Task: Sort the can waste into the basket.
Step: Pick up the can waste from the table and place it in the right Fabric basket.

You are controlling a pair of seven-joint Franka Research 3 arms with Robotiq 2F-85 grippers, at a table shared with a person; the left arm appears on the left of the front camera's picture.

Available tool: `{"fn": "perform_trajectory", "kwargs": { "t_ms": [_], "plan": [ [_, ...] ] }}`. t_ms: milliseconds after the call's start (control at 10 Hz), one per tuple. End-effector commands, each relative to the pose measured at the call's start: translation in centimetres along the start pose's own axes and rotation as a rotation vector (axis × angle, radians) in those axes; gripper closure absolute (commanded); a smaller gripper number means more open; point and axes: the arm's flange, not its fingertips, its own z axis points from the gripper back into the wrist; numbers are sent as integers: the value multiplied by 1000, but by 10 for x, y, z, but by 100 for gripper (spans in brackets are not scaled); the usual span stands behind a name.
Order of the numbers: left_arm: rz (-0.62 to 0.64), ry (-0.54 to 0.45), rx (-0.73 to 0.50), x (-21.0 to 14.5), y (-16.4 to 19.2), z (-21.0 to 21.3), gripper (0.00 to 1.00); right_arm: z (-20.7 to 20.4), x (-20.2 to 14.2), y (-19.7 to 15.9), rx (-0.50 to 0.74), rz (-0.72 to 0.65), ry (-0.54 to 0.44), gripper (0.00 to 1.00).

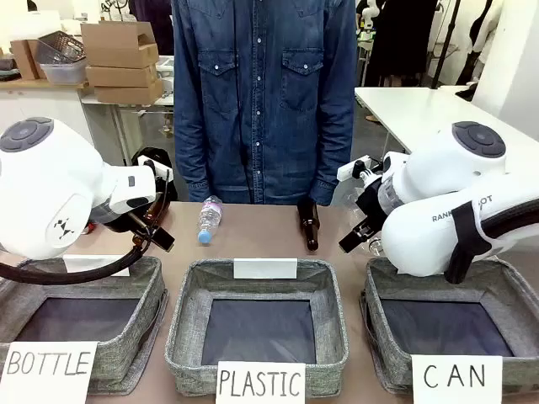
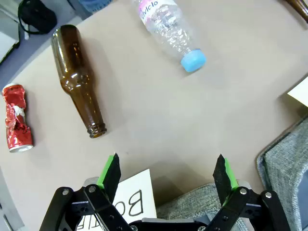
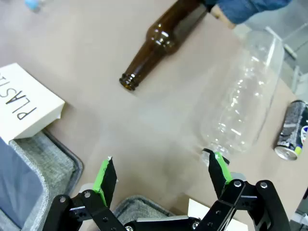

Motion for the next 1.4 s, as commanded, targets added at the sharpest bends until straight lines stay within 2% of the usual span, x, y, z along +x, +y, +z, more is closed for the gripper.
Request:
{"fn": "perform_trajectory", "kwargs": {
  "t_ms": [0, 1000, 1100, 1200, 1300],
  "plan": [
    [0, 0, 0, 0, 0, 0, 0, 0, 0, 0, 0, 0, 0, 0],
    [0, 0, 0, 0, 0, 0, 0, 0, 0, 0, 0, 0, 0, 0],
    [0, 0, 0, 0, 0, 0, 0, 23, 3, -3, 78, 3, -49, 0],
    [36, 34, -24, 10, -6, 47, 0, 59, 10, -6, 62, -15, -70, 0],
    [49, -10, -13, 8, -11, 100, 0, 103, 11, -8, 32, 3, -90, 0]
  ]
}}
